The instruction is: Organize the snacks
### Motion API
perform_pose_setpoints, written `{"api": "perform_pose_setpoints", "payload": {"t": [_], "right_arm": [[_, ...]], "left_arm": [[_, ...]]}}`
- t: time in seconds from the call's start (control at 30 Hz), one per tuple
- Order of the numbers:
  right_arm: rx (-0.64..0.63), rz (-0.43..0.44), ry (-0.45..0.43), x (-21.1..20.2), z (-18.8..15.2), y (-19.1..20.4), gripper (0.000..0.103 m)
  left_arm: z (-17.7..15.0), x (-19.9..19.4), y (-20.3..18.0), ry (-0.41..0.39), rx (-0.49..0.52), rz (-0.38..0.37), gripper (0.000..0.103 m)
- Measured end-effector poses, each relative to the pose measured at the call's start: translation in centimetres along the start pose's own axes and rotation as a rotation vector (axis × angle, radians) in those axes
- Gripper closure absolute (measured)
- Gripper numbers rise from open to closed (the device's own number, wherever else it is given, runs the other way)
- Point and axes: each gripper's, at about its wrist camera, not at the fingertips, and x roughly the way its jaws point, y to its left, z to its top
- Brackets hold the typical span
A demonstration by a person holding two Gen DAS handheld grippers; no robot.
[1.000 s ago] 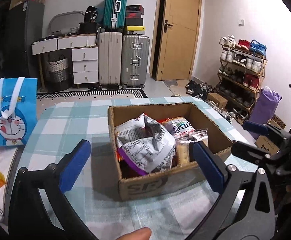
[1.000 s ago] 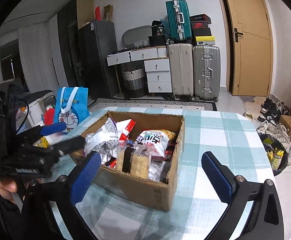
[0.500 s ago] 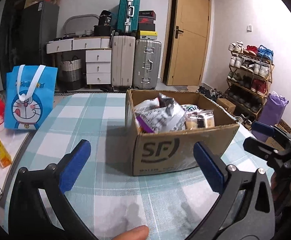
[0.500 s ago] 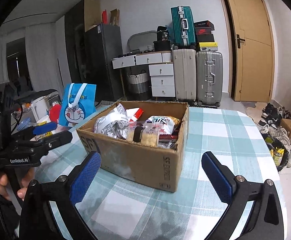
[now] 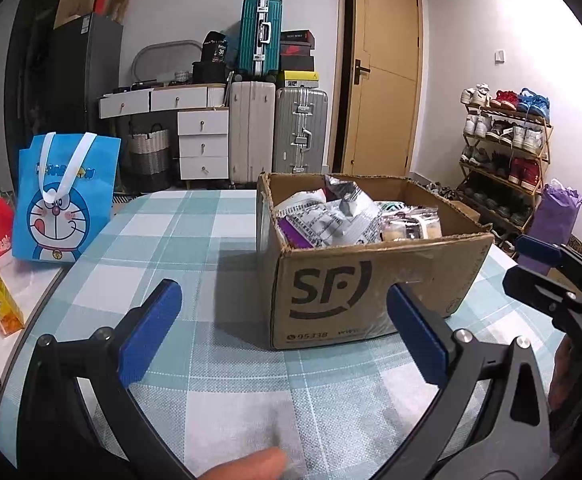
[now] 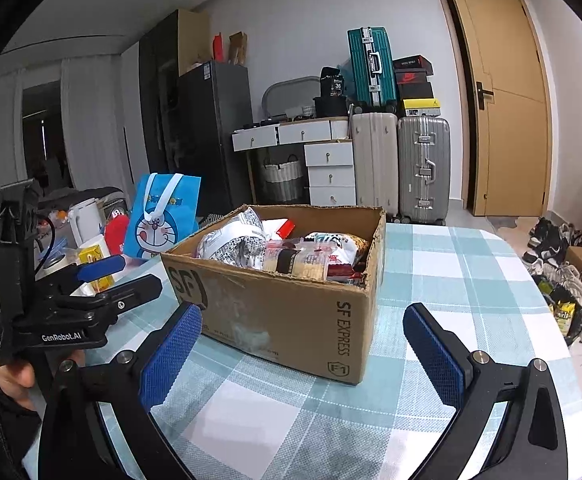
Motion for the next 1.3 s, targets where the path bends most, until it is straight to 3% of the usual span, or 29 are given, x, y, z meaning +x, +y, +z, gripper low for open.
{"api": "perform_pose_setpoints", "payload": {"t": [0.43,1.3], "right_arm": [[-0.034,-0.017,-0.046,-0.69,-0.62,0.38,0.000],[-0.017,-0.033,-0.051,-0.72,-0.82,0.16,0.000]], "left_arm": [[-0.25,0.14,0.67,-0.005,-0.027,-0.001,0.000],[-0.48,-0.18,0.20,-0.013,-0.011,-0.004,0.000]]}}
